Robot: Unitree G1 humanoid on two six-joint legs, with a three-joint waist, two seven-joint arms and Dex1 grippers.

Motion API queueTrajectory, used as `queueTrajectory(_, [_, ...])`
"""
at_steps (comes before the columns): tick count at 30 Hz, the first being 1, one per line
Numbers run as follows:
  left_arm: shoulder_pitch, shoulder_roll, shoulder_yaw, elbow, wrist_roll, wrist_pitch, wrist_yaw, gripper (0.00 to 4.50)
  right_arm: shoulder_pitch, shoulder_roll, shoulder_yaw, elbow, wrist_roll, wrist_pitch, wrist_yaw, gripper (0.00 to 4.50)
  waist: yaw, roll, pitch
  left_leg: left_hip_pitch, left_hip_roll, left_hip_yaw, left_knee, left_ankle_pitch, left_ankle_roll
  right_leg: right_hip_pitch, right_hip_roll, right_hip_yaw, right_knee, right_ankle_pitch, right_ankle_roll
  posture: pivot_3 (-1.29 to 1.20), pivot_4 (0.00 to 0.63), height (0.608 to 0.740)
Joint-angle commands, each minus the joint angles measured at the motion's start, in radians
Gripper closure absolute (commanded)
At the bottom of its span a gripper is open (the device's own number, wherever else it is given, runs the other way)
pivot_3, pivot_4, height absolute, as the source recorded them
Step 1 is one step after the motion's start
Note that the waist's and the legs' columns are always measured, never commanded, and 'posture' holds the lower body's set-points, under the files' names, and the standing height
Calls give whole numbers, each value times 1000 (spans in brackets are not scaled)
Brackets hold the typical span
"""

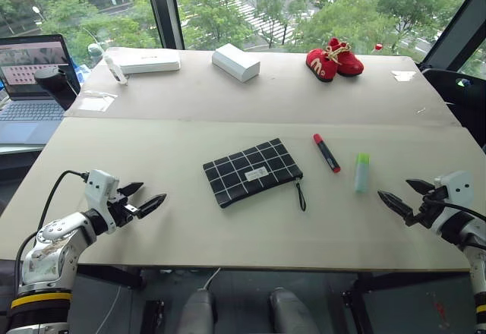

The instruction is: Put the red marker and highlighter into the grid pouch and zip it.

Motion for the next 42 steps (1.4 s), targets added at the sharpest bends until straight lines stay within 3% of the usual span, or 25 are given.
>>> queueTrajectory(1, [-31,15,11,30,-8,-49,-65,0,-15,-4,-10,-10,-2,-28,-5,37,0,0,0,0,0,0,0,0,0,0,0,0,0,0,0,0,150,729])
queueTrajectory(5, [-55,67,-44,106,44,-195,-236,0,-34,-1,-19,-1,-3,-47,-19,37,-1,0,0,0,0,0,0,0,0,0,0,0,0,0,0,0,150,729])
queueTrajectory(6, [-59,79,-59,127,70,-244,-259,0,-45,0,-25,5,1,-51,-23,277,-1,0,0,0,0,0,0,0,0,0,0,0,0,0,0,0,150,729])
queueTrajectory(9, [-79,101,-91,184,147,-404,-294,0,-64,-2,-39,-14,31,-49,-9,1038,-1,0,0,0,0,1,0,0,0,0,0,0,0,0,0,0,150,729])
queueTrajectory(14, [-143,102,-104,290,204,-585,-316,0,-98,0,-14,-93,65,0,13,2812,0,0,0,0,0,0,0,0,0,0,0,0,0,0,0,0,150,729])
queueTrajectory(19, [-208,93,-153,351,268,-723,-336,0,-224,69,109,-293,145,179,-16,4450,-6,0,0,0,1,0,0,0,0,-1,0,0,1,0,0,0,150,729])
queueTrajectory(23, [-255,75,-221,406,322,-835,-352,0,-313,131,247,-308,93,198,-4,4450,-2,0,0,-1,1,0,0,0,0,-2,1,0,1,0,-1,0,150,729])
queueTrajectory(30, [-294,56,-334,457,422,-1019,-355,0,-459,214,463,-103,-170,87,-81,4450,14,0,0,-5,-1,0,1,0,0,-4,-1,-1,1,0,-1,0,150,729])
queueTrajectory(42, [-368,0,-435,364,480,-1058,-292,0,-545,165,707,179,-533,-174,-72,4450,28,1,-1,-3,-1,0,2,0,0,-3,0,-1,2,0,-1,0,150,729])
